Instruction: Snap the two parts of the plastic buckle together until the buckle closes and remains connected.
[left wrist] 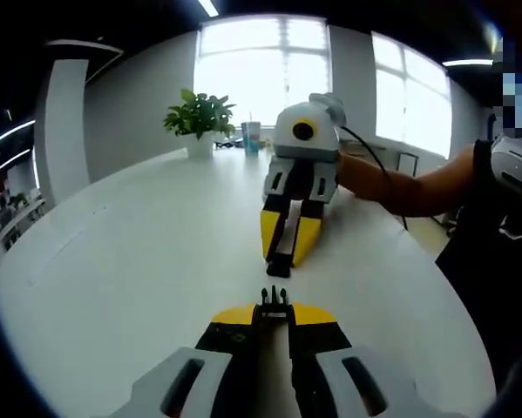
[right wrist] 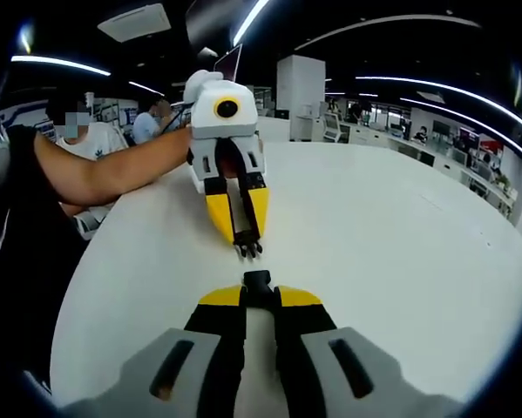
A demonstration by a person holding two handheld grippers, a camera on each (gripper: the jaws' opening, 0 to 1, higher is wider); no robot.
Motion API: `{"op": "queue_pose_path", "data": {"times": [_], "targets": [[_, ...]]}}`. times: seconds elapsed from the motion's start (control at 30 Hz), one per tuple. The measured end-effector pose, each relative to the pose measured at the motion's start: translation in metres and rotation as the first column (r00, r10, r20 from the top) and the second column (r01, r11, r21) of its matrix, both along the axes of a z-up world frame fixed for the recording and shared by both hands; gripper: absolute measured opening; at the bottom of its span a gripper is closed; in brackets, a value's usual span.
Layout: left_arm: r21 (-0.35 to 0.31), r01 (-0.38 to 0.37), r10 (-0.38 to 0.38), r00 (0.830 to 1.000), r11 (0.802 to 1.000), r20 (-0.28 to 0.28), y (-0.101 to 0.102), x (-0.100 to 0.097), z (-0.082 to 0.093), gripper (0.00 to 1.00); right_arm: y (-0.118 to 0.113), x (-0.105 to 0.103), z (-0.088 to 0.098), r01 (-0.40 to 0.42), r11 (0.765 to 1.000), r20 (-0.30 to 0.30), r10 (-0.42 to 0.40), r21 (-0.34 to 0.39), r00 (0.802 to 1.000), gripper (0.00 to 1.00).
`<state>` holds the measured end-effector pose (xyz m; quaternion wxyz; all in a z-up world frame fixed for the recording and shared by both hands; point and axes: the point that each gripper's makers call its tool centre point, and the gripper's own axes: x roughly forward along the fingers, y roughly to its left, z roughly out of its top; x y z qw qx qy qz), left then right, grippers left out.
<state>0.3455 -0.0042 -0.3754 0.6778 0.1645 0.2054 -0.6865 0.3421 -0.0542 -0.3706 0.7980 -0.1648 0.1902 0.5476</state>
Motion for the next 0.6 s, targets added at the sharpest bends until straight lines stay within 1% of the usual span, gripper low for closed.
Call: {"op": "queue_pose_path", "data": {"times": [0.4,0.6], "targets": [[0.008,0.017,-0.017,1.0,1.0,-0.007,-0.0039,-0.0053,-0.0033,0.1,0.0041,-0.0041,-0.0004,-0.015,1.0,-0.006,0.015,0.007,1.0,0.1],[0.003,0.026,-0.025,1.0,1.0,-0.016,-0.0056,-0.0079,-0.003,0.1,0.0052,-0.0022,0.0001,-0.021,1.0,-0.008,0.022,0.011,1.0,0.1]]}}
